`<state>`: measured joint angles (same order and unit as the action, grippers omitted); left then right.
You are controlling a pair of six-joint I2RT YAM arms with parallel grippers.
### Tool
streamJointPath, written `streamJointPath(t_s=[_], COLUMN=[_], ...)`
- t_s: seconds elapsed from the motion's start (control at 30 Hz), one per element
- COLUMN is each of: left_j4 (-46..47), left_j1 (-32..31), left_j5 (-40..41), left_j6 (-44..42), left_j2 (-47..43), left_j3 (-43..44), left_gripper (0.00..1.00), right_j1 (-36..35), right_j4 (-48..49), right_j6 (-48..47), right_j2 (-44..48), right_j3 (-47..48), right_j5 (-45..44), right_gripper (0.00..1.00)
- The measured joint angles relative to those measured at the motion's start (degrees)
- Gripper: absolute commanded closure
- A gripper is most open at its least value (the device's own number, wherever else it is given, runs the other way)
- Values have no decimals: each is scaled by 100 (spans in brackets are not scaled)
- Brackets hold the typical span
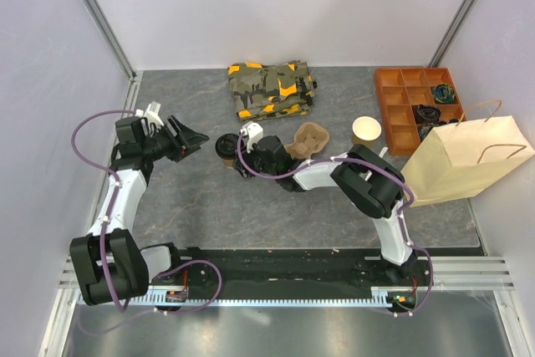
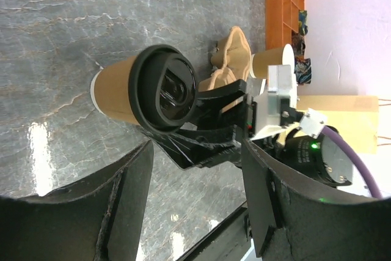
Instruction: Pack the takeout coffee
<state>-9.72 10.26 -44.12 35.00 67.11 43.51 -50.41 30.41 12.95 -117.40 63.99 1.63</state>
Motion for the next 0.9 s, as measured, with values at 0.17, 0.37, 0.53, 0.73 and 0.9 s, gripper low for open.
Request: streamJointPath(t_s=[0.17, 0.37, 0.53, 0.73, 0.9], left_j4=[4, 4, 17, 35, 39], left_j1=[164, 315, 378, 507, 627], left_j5=[-90, -153, -173, -212, -227], left_j6=[-11, -52, -59, -98, -120], left_j2=[37, 83, 149, 251, 299], left_j3=[-7, -55, -61, -61, -61], left_gripper=[34, 34, 34, 34, 34], right_j1=[0, 0, 0, 0, 0], right_j4=[92, 199, 306, 466, 623], right_j6=[13, 42, 85, 179, 345], right_j2=[-393, -774, -1073, -1451, -1641], right_j3=[315, 739, 1119, 1440, 1635], right_j5=[-15, -42, -63, -177, -223], right_gripper=[48, 48, 48, 48, 48])
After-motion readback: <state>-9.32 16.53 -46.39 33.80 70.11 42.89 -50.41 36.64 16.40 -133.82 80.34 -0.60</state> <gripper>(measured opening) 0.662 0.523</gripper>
